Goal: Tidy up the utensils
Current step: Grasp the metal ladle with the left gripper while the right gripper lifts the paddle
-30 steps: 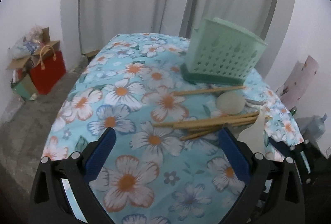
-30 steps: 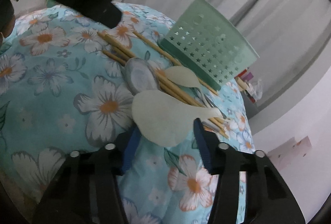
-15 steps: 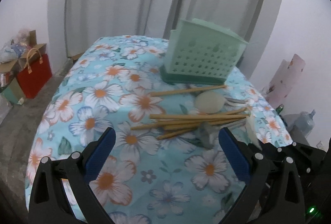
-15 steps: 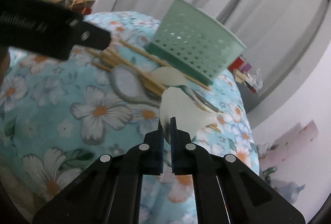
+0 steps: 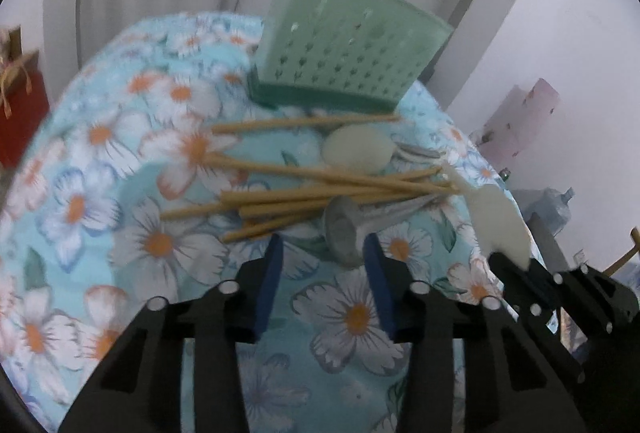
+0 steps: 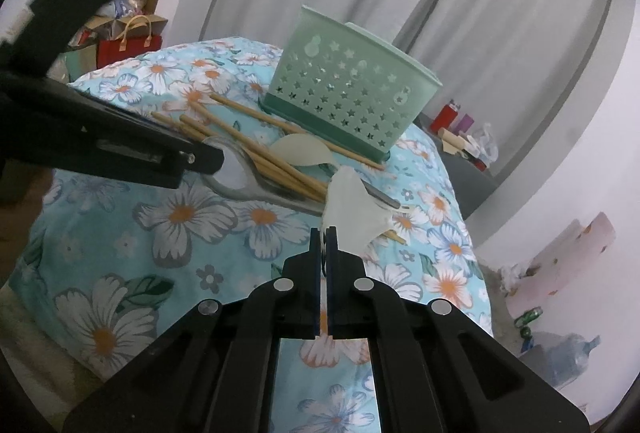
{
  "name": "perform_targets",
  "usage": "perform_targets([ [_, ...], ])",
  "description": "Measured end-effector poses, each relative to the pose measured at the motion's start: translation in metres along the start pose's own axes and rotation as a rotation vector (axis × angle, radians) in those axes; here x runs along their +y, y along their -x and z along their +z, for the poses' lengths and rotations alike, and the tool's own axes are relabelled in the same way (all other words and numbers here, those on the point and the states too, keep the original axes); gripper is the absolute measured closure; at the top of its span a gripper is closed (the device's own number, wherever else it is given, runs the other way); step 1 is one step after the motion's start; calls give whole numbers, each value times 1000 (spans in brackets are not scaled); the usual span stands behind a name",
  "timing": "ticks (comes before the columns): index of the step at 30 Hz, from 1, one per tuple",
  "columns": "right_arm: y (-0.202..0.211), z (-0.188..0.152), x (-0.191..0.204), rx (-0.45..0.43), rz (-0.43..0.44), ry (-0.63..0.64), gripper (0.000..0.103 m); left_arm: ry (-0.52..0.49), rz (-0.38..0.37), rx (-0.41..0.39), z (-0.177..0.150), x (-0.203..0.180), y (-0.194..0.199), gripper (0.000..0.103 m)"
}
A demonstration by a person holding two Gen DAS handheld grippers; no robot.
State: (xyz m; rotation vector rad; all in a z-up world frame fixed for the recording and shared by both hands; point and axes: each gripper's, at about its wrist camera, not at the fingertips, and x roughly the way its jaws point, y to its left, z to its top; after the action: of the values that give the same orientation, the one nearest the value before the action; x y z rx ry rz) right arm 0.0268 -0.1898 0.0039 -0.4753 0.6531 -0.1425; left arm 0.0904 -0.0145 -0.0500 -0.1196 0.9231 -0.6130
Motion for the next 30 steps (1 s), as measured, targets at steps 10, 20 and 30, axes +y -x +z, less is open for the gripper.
perform_targets([
  [10,-1,1,-3,-10,-3,-13,103,73,-28,21,0,12,-12,94],
  [20,9,4,-8,-39,4,-43,103,47,16,-21,2,9,26,101],
  [30,26,10,-16,-113,19,-70,103,15,74,-141,13,7,95,102],
])
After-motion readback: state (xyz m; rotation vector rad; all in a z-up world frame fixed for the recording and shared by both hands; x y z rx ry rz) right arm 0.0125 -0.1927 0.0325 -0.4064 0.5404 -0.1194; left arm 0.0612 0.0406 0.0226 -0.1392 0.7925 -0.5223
